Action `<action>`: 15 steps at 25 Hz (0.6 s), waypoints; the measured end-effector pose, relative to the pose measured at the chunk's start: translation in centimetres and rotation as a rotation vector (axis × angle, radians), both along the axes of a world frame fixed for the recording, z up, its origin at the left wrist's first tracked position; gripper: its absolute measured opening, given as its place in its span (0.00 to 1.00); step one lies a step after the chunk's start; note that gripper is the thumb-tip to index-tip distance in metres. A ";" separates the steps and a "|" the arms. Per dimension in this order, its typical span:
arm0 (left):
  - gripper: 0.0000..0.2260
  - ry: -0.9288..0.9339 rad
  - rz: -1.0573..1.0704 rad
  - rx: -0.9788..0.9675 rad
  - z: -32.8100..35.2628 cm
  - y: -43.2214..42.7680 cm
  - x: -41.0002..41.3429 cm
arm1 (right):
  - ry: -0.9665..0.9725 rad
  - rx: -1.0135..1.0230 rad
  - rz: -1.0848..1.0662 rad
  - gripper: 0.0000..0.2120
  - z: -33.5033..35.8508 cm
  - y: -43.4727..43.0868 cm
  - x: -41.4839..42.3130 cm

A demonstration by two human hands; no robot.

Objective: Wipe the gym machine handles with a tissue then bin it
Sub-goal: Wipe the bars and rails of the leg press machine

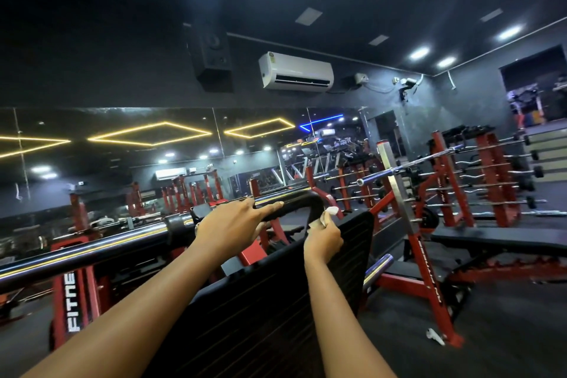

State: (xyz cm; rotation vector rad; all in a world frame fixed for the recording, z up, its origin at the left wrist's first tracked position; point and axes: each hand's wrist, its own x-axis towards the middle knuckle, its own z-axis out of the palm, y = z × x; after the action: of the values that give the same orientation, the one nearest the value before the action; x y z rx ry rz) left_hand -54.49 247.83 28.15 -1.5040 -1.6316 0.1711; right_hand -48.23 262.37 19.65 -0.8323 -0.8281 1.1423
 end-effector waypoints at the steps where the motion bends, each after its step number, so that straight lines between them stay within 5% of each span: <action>1: 0.24 -0.008 -0.012 -0.013 0.0 -0.1 0.2 | 0.104 -0.032 0.039 0.14 0.7 -0.6 -0.3; 5: 0.25 -0.075 -0.090 0.009 0.1 -1.1 -0.2 | 0.409 -0.029 0.241 0.16 2.6 -2.4 -1.8; 10: 0.20 -0.306 -0.295 0.184 -1.3 -4.6 -1.6 | 0.327 0.053 0.284 0.17 1.6 -7.2 -0.6; 15: 0.23 -0.310 -0.364 0.255 -3.2 -5.9 -3.2 | 0.443 0.043 0.344 0.19 1.3 -5.1 -0.1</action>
State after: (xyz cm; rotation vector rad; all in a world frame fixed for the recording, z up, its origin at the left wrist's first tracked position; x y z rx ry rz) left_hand -57.73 241.94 24.91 -1.6515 -1.5108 -0.4739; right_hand -48.37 257.26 20.91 -0.3808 -0.6329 1.5368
